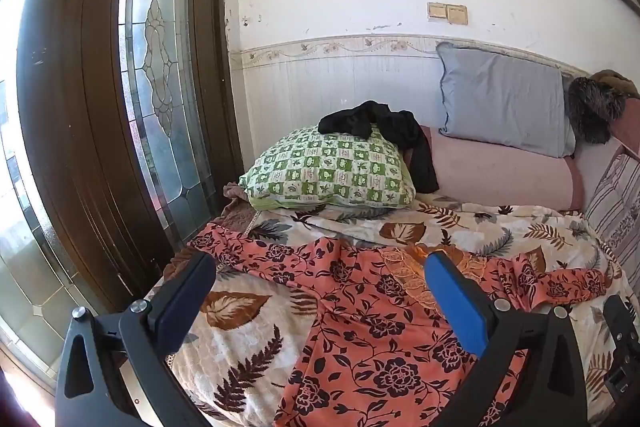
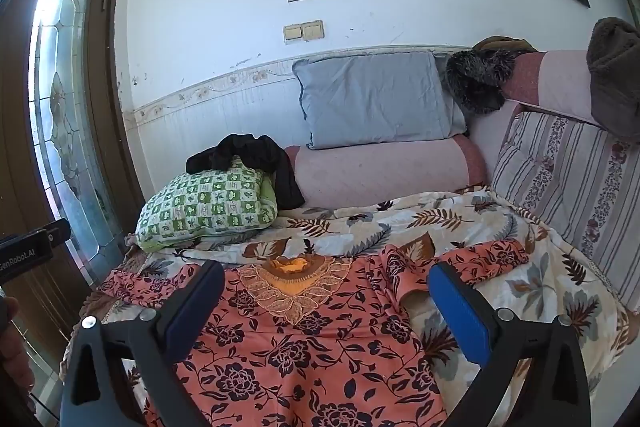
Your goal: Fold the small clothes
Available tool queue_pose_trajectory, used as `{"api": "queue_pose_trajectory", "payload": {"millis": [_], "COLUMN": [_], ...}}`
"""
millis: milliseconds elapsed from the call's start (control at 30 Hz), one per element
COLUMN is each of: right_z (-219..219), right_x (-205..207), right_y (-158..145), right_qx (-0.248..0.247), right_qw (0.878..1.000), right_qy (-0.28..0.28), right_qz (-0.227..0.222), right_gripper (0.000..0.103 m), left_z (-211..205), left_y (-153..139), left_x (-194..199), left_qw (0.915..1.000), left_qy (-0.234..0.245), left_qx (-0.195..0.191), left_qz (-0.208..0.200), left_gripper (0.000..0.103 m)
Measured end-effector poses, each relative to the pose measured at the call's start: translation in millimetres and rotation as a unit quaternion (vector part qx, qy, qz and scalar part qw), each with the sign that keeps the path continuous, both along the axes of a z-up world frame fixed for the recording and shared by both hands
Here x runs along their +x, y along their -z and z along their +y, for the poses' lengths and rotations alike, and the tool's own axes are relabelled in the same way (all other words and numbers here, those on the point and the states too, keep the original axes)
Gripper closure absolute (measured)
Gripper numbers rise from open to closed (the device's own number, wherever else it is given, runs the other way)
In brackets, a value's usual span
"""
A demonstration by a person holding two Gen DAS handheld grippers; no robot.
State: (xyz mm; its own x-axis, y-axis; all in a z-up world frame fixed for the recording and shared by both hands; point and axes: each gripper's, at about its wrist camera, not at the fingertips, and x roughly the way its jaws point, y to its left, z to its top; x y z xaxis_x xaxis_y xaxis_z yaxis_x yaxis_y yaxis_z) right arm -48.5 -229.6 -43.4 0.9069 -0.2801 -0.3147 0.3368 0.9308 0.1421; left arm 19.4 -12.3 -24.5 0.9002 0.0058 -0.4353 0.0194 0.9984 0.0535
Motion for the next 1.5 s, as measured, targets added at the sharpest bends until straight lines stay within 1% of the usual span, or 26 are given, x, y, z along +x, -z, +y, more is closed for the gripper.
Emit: {"api": "queue_pose_trajectory", "payload": {"millis": [200, 300, 433, 600, 800, 1033, 1267, 1300, 1367, 1433, 1500], "right_z": [1.9, -2.7, -6.1, -6.4, -4.7, -4.4, -5.7, -6.1, -7.3, -9.8, -11.9], "right_x": [0.5, 8.5, 9.8, 20.5, 24.3, 20.2, 18.5, 18.4, 18.5, 20.4, 24.5], "right_y": [-0.6, 9.9, 11.4, 16.7, 17.3, 18.7, 16.5, 15.4, 15.2, 15.1, 17.5], "right_qx": [0.006, 0.006, 0.016, 0.005, 0.006, 0.007, 0.007, 0.007, 0.010, 0.012, 0.010], "right_qw": [1.000, 1.000, 1.000, 1.000, 1.000, 1.000, 1.000, 1.000, 1.000, 1.000, 1.000], "right_qy": [0.000, 0.001, -0.001, 0.000, 0.000, 0.000, 0.002, 0.001, 0.001, 0.001, 0.001], "right_qz": [0.002, 0.006, 0.014, 0.010, 0.010, 0.013, 0.007, -0.015, -0.015, -0.011, 0.018], "right_gripper": [0.000, 0.000, 0.000, 0.000, 0.000, 0.000, 0.000, 0.000, 0.000, 0.000, 0.000], "left_z": [-2.9, -6.3, -8.5, -11.5, -13.3, -14.3, -14.1, -13.4, -13.1, -14.3, -15.9], "left_y": [3.5, 6.2, 9.3, 12.5, 12.0, 13.1, 16.3, 16.3, 16.9, 19.0, 21.4], "left_x": [2.9, 7.5, 13.1, 20.4, 23.9, 24.1, 22.8, 21.7, 21.4, 21.6, 23.2], "left_qw": [1.0000, 1.0000, 0.9999, 0.9998, 0.9998, 0.9997, 0.9997, 0.9997, 0.9997, 0.9996, 0.9995], "left_qy": [0.001, 0.002, 0.001, 0.002, 0.003, 0.003, 0.005, 0.005, 0.005, 0.006, 0.006], "left_qx": [0.001, 0.005, 0.007, 0.008, 0.007, 0.010, 0.009, 0.010, 0.010, 0.012, 0.016], "left_qz": [0.003, 0.008, 0.012, 0.018, 0.020, 0.021, 0.021, 0.021, 0.022, 0.024, 0.026], "left_gripper": [0.000, 0.000, 0.000, 0.000, 0.000, 0.000, 0.000, 0.000, 0.000, 0.000, 0.000]}}
